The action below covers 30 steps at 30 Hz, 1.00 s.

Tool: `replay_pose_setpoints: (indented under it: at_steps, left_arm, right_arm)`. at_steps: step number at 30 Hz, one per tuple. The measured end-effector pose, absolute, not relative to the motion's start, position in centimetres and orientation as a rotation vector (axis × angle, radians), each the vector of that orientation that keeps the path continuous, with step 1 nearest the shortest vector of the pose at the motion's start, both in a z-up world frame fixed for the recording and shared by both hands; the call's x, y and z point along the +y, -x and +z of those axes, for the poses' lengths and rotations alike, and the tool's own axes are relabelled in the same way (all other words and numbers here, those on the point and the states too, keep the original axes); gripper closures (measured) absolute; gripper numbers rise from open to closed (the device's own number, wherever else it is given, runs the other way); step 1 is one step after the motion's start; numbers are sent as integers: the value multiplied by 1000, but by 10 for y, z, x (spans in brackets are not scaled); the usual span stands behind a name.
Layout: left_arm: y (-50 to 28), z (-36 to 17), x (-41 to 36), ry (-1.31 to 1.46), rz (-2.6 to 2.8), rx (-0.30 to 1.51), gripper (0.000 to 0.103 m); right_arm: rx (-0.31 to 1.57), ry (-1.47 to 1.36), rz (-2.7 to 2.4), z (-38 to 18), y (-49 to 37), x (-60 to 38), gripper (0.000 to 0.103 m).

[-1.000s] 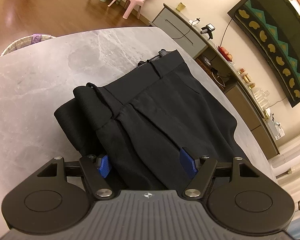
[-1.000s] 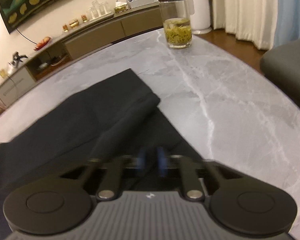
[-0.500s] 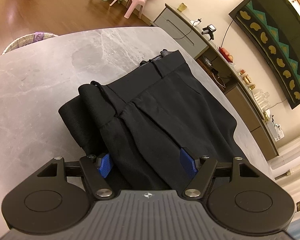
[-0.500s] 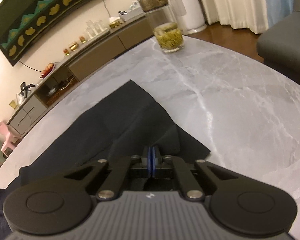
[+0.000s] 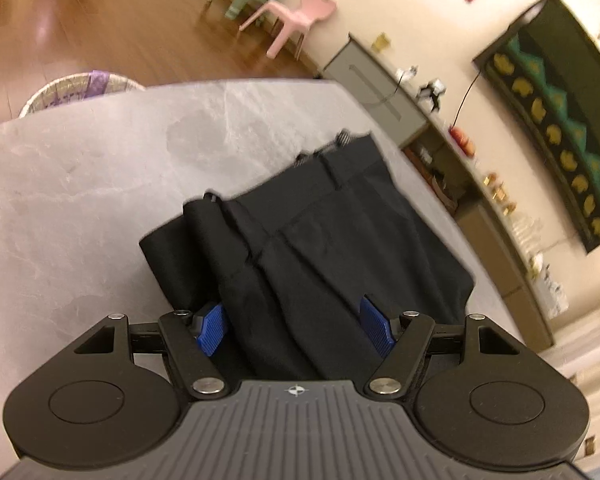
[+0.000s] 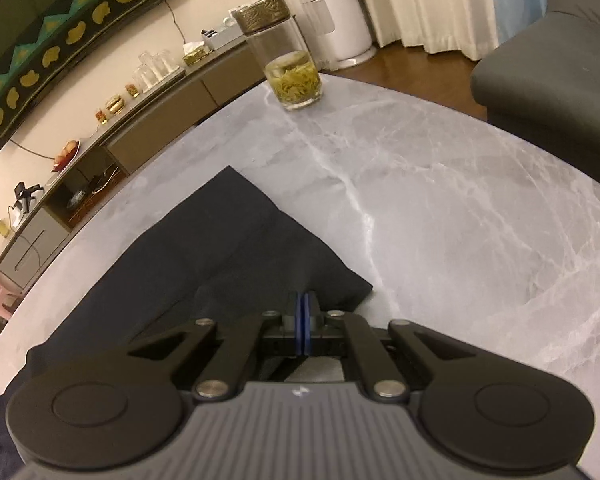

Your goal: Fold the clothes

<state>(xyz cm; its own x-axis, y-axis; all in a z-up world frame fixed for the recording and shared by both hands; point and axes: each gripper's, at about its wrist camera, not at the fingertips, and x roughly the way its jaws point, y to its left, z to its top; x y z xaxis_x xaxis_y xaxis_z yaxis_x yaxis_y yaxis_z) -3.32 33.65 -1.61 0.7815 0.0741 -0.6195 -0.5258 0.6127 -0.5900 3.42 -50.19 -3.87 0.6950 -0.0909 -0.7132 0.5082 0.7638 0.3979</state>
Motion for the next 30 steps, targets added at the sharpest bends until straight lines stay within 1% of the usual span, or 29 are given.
replay_pose_setpoints:
  at_steps: [3,6,8,10,12,13,14,15,16,17,19,20,21,22,26,27,28,30]
  left_arm:
    - [37,-14,340,858,391,556,28]
    - [37,-15,344,879,413,553,28]
    - [35,-12,343,875,401,542,21]
    - [32,-9,339,851,383,537,18]
    - [25,-10,334,804,386,566,19]
    - [21,-12,331,774,401,587,24]
    - [18,-15,330,741,423,611,42]
    - [16,-18,329,716,444,633,53]
    - [18,-20,331,714,461,642,67]
    - [23,-22,335,733,467,643,71]
    - [34,-26,344,776,470,644,73]
    - [40,-27,347,792,468,644,74]
    - [45,-28,351,811,463,643,74]
    - [49,-29,355,830,461,643,79]
    - [61,-26,364,892,470,610,79]
    - [64,-19,362,871,488,578,79]
    - [67,-10,359,838,508,534,77]
    - [65,7,346,749,471,465,72]
  right_arm:
    - [697,-602,-367,-30,-23,-493,102]
    - [709,-576,-425,-36,-23,-490,102]
    - [689,-522,-486,-35,-25,-485,101]
    - [636,-419,-499,-24,-26,-469,98]
    - [613,-314,-450,-15,-31,-446,94]
    - [619,-273,-397,-15,-36,-434,93]
    - [640,-258,-351,-18,-42,-426,93]
    - [671,-259,-318,-24,-47,-421,94]
    - [702,-260,-286,-29,-53,-417,94]
    - [732,-260,-253,-35,-59,-412,94]
    - [782,-267,-259,-44,-64,-416,94]
    - [805,-272,-277,-49,-66,-420,102]
    - [820,-278,-299,-51,-66,-425,103]
    - [823,-287,-327,-51,-63,-433,103]
    - [828,-322,-419,-51,-58,-455,103]
    - [825,-316,-443,-52,-58,-456,99]
    - [812,-296,-467,-51,-57,-455,96]
    - [737,-191,-457,-41,-54,-439,95]
